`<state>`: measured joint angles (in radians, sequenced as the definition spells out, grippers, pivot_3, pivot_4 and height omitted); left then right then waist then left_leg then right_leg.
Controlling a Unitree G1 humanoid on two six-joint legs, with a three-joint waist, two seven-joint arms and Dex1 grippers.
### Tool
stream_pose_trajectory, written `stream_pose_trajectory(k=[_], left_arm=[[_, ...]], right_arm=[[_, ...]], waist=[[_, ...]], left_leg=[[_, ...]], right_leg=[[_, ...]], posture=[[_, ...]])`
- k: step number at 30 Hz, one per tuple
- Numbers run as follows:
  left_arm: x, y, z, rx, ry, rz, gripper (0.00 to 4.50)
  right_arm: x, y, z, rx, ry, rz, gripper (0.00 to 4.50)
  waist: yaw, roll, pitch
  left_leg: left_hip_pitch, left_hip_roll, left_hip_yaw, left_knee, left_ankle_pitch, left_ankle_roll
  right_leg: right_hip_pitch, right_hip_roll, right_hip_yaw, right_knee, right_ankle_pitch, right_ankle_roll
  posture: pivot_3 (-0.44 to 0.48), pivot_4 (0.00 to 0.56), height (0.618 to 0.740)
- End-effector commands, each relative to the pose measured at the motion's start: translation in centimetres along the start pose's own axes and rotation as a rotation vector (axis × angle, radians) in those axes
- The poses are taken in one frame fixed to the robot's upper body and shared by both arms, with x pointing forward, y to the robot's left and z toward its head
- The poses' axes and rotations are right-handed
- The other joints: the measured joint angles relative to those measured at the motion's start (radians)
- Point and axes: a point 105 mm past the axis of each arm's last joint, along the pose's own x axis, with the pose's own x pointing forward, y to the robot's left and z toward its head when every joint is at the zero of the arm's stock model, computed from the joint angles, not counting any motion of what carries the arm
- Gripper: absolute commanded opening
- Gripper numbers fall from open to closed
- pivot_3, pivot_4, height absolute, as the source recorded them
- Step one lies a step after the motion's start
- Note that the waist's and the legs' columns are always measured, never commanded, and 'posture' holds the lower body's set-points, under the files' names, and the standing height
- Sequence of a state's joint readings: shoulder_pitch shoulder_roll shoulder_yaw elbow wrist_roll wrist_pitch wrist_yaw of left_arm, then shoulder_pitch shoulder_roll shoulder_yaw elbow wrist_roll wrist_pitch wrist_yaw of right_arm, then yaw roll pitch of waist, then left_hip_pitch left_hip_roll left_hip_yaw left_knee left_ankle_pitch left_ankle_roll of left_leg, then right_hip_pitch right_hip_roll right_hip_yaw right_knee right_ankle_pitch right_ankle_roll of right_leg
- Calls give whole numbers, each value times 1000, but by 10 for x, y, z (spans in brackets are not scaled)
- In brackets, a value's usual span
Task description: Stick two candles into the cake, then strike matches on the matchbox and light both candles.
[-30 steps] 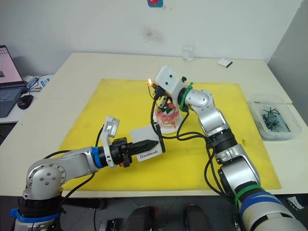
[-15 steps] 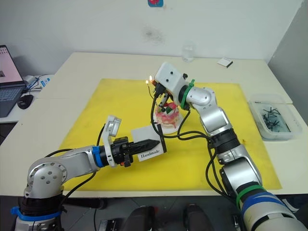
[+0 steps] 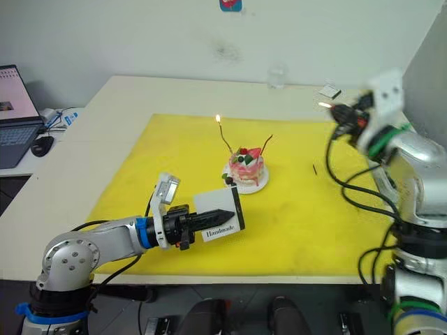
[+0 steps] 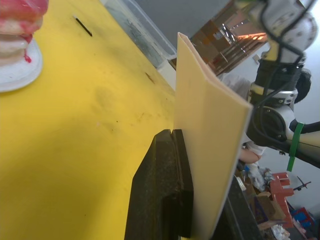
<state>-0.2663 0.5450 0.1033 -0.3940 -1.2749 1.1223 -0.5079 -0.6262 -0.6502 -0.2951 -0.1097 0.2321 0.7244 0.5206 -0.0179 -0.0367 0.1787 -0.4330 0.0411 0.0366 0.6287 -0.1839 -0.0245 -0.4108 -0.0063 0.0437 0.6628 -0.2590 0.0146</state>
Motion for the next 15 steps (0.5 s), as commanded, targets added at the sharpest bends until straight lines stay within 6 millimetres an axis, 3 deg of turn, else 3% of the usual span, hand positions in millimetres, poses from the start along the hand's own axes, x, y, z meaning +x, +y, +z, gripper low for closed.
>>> stream_pose_trajectory(k=[1, 4, 10, 13, 15], left_arm=[[9, -10, 6, 38, -1, -73, 0], [14, -8, 9, 50, 14, -99, 0], [18, -7, 14, 43, 3, -116, 0], [16, -7, 14, 45, 6, -114, 0], [13, -6, 13, 47, 6, -105, 0]], right_arm=[[-25, -68, -23, -154, 68, -339, 20], [-28, -86, -57, -98, 142, -433, 20], [-18, -97, -100, -85, 242, -448, 20], [-13, -99, -104, -54, 218, -436, 20], [-9, -100, -97, -68, 182, -426, 595]], waist=[[0, 0, 0], [-14, 0, 0], [-31, 2, 0], [-31, 2, 0], [-31, 3, 0]], left_leg=[[0, 0, 0, 0, 0, 0], [0, -1, 1, -1, 0, 0], [2, 1, -2, -1, 0, 0], [2, 1, -2, 0, 0, 0], [1, 1, -2, -1, 0, 0]], right_leg=[[0, 2, 0, 0, 0, 0], [0, 6, 0, 0, 1, 4], [0, 13, 1, 2, 4, 6], [0, 13, 1, 2, 4, 6], [0, 13, 1, 1, 4, 6]], posture=[[0, 150, 740], [0, 150, 740], [0, 150, 740], [0, 150, 740], [0, 150, 740]])
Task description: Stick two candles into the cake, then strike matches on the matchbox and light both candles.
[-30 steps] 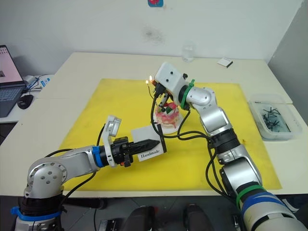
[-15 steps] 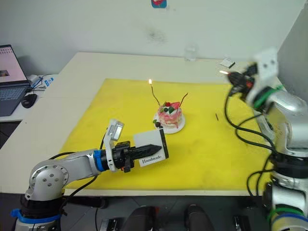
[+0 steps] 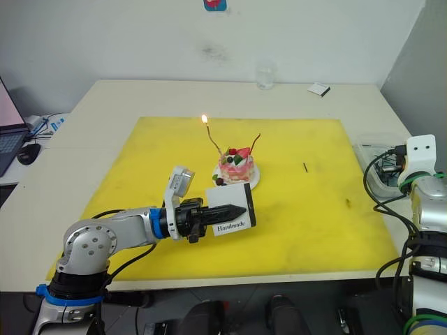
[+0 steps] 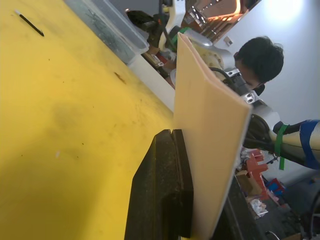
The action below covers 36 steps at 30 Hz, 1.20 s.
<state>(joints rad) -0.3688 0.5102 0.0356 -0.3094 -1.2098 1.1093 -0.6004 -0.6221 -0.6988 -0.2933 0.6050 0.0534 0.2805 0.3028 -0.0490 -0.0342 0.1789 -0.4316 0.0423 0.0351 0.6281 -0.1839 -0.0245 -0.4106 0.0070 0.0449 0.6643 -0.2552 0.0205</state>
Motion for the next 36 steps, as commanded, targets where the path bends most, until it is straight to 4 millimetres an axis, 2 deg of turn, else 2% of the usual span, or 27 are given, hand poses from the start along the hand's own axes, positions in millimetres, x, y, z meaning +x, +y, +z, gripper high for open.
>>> stream_pose_trajectory(k=[1, 5, 7, 9, 11, 16, 22, 28, 31, 33, 36], left_arm=[[-4, -6, 5, 31, -14, -10, 0], [-5, -6, 4, 35, -24, 7, 0], [-6, -7, 3, 33, -28, 11, 0], [-7, -8, 2, 30, -27, 16, 0], [-9, -9, 0, 28, -23, 20, 0], [-13, -10, 0, 24, -19, 29, 0], [-11, -12, -2, 21, -12, 22, 0], [-9, -13, -1, 25, -1, 10, 0], [-9, -13, -1, 26, 2, 7, 0], [-10, -14, -2, 24, 4, 5, 0], [-9, -14, -2, 24, 2, 5, 0]], right_arm=[[0, -11, 33, -34, -133, -20, 906], [-5, -2, 59, -144, -270, -22, 2317], [-7, 8, 68, -164, -318, -2, 3098], [-6, 19, 69, -166, -319, 18, 3749], [-4, 21, 60, -147, -284, 9, 4453], [-3, 3, 38, -114, -196, -80, 4453], [-6, -17, 33, -102, -175, -187, 4453], [-3, -23, 17, -50, -91, -234, 4453], [-3, -25, 10, 37, -41, -248, 4453], [-3, -28, 9, 118, -16, -267, 4453], [-3, -29, 23, 193, -63, -267, 4453]], waist=[[0, 0, 0], [1, 0, 0], [0, 0, 0], [0, 0, 0], [1, 0, 0], [10, 0, 0], [17, 0, 0], [17, 0, 0], [17, 0, 0], [17, 0, 0], [16, 0, 0]], left_leg=[[0, 0, 0, 0, 0, 0], [-1, 1, -1, 0, 0, 0], [0, 2, 0, 0, 0, 0], [0, 2, -1, 0, 0, 0], [0, 3, -2, 1, 0, 0], [0, 3, -2, 1, 0, 0], [-1, 3, 0, 1, 0, 0], [0, 2, -1, 1, 0, 0], [0, 2, -1, 1, 0, 0], [0, 2, -1, 1, 0, 0], [0, 2, -1, 1, 0, 0]], right_leg=[[0, 0, 0, 0, 0, 0], [0, 0, 0, -1, 0, 0], [0, 0, 0, 0, 0, 0], [0, 0, 0, 0, 0, 0], [0, 0, 0, 0, 0, 0], [1, -1, 0, 0, 0, 0], [1, -2, 0, 0, 0, 0], [1, -2, 0, 0, 0, 0], [1, -2, 0, 0, 0, 0], [1, -2, 0, 0, 0, 0], [1, -2, 0, 0, 0, 0]], posture=[[0, 150, 740], [0, 150, 740], [0, 150, 740], [0, 150, 740], [0, 150, 740], [0, 150, 740], [0, 150, 740], [0, 150, 740], [0, 150, 740], [0, 150, 740], [0, 150, 740]])
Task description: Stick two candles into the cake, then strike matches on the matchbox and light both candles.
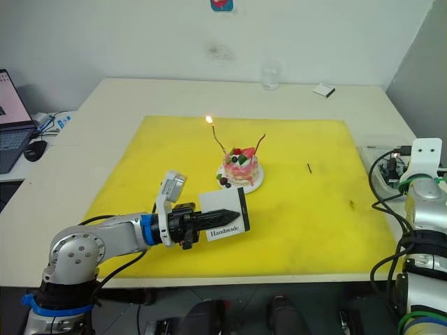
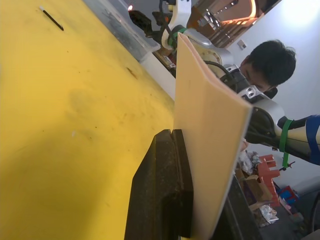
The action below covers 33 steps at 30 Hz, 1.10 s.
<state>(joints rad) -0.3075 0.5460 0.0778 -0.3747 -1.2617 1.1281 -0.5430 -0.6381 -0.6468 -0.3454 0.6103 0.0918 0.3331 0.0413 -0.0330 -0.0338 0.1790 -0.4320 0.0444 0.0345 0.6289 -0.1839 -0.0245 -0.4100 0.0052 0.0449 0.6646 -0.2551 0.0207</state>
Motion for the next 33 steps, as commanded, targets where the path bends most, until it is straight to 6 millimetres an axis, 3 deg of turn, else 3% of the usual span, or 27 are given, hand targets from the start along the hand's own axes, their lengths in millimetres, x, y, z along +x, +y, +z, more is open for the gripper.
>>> stream_pose_trajectory(k=[1, 9, 12, 15, 18, 21, 24, 27, 30, 33], left_arm=[[2, -11, 3, 24, -3, -46, 0], [4, -11, 4, 22, -9, -51, 0], [4, -11, 4, 20, -7, -53, 0], [4, -11, 3, 20, -7, -54, 0], [4, -10, 4, 20, -8, -54, 0], [5, -11, 4, 20, -9, -57, 0], [6, -10, 4, 20, -10, -57, 0], [6, -10, 4, 17, -13, -54, 0], [6, -9, 5, 17, -15, -53, 0], [6, -9, 5, 15, -16, -51, 0]], right_arm=[[-1, -3, 31, 85, -68, 7, 4453], [-5, 8, 32, 113, -60, 74, 4453], [-6, -3, 37, 171, -93, 33, 4453], [-7, 6, 22, 88, -7, 95, 4453], [-8, 0, 33, 110, -64, 49, 4453], [-8, 1, 26, 85, -26, 61, 4453], [-7, -9, 40, 146, -98, 10, 4453], [-6, 0, 23, 125, -2, 54, 4453], [-6, -4, 25, 108, -10, 39, 4453], [-11, 20, 0, -20, 132, 212, 4453]], waist=[[0, 0, 0], [1, 0, 0], [1, 0, 0], [1, 0, 0], [1, 0, 0], [0, 0, 0], [0, 0, 0], [0, 0, 0], [0, 0, 0], [1, 0, 0]], left_leg=[[0, 0, 0, 0, 0, 0], [0, 0, 0, 0, 0, 0], [0, 0, 0, 0, 0, 0], [0, 0, 0, 0, 0, 0], [0, 0, 0, 0, 0, 0], [0, 0, 0, 0, 0, 0], [0, 0, 0, 0, 0, 0], [0, 0, 0, 0, 0, 0], [0, 0, 0, 0, 0, 0], [0, 0, 0, 0, 0, 0]], right_leg=[[0, 0, 0, 0, 0, 0], [0, 0, 0, 0, 0, 0], [0, 0, 0, 0, 0, 0], [0, 0, 0, 0, 0, 0], [0, 0, 0, 0, 0, 0], [0, 0, 0, 0, 0, 0], [0, 0, 0, 0, 0, 0], [0, 0, 0, 0, 0, 0], [0, 0, 0, 0, 0, 0], [0, 0, 0, 0, 0, 0]], posture=[[0, 150, 740], [0, 150, 740], [0, 150, 740], [0, 150, 740], [0, 150, 740], [0, 150, 740], [0, 150, 740], [0, 150, 740], [0, 150, 740], [0, 150, 740]])
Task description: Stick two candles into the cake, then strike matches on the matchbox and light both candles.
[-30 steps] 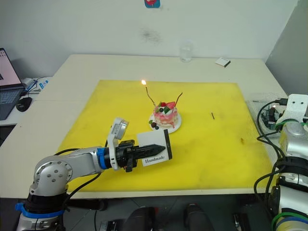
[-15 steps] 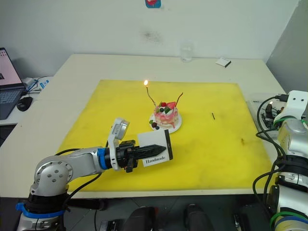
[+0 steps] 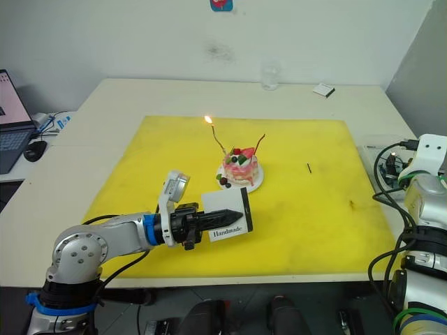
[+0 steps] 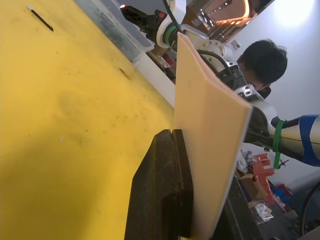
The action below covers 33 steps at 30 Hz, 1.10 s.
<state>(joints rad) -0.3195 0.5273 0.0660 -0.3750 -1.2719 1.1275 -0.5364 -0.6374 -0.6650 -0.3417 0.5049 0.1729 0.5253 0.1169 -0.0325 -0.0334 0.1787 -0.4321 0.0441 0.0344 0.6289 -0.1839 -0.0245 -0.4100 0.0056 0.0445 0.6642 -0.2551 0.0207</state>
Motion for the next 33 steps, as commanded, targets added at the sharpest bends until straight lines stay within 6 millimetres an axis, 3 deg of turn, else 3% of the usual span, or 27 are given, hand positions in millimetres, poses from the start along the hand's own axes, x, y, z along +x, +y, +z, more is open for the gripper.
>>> stream_pose_trajectory(k=[1, 5, 13, 14, 17, 20, 24, 28, 30, 32, 33], left_arm=[[1, -5, 4, 18, -9, -23, 0], [2, -5, 5, 15, -10, -24, 0], [3, -4, 5, 17, -14, -27, 0], [3, -4, 5, 18, -14, -27, 0], [4, -4, 4, 18, -11, -30, 0], [4, -4, 5, 20, -12, -32, 0], [3, -4, 5, 22, -10, -31, 0], [4, -4, 6, 23, -11, -31, 0], [4, -3, 6, 23, -11, -32, 0], [5, -3, 6, 22, -9, -34, 0], [5, -4, 5, 21, -9, -36, 0]], right_arm=[[-4, 5, -4, -77, 60, 81, 4453], [-3, -11, 25, -26, -55, 0, 4453], [-7, -21, 44, 14, -172, -77, 4453], [-7, -20, 40, 5, -150, -69, 4453], [-6, 1, 1, -32, 35, 47, 4453], [-9, 2, -6, -1, 59, 35, 4453], [-12, -5, 20, 52, -69, -2, 4453], [-19, -13, 61, 40, -276, -26, 4453], [-21, -15, 67, 37, -308, -32, 4453], [-18, -12, 56, 17, -260, -22, 4453], [-15, -9, 40, 6, -188, -11, 4453]], waist=[[0, 0, 0], [0, 0, 0], [0, 0, 0], [0, 0, 0], [0, 0, 0], [1, 1, 0], [0, 1, -1], [0, 1, -1], [0, 1, -1], [0, 1, -1], [1, 1, -1]], left_leg=[[0, 0, 0, 0, 0, 0], [0, 0, 0, 0, 0, 0], [0, 0, 0, 0, 0, 0], [0, 0, 0, 0, 0, 0], [0, 0, 0, 0, 0, 0], [0, 1, -1, 0, 0, 0], [0, 0, 0, 0, 0, 0], [0, 0, 0, 0, 0, 0], [0, 0, 0, 0, 0, 0], [0, 0, 0, 0, 0, 0], [0, 0, 0, 0, 0, 0]], right_leg=[[0, 0, 0, 0, 0, 0], [0, 1, 0, 0, 0, 0], [0, 1, 0, 0, 0, 0], [0, 1, 0, 0, 0, 0], [0, 1, 0, 0, 0, 0], [1, 1, 0, 0, 0, 0], [0, 1, 0, 1, 0, 0], [0, 1, 0, 0, 0, 0], [0, 1, 0, 0, 0, 0], [0, 1, 0, 0, 0, 0], [0, 1, 0, 0, 0, 0]], posture=[[0, 150, 740], [0, 150, 740], [0, 150, 740], [0, 150, 740], [0, 150, 740], [0, 150, 740], [0, 150, 740], [0, 150, 740], [0, 150, 740], [0, 150, 740], [0, 150, 740]])
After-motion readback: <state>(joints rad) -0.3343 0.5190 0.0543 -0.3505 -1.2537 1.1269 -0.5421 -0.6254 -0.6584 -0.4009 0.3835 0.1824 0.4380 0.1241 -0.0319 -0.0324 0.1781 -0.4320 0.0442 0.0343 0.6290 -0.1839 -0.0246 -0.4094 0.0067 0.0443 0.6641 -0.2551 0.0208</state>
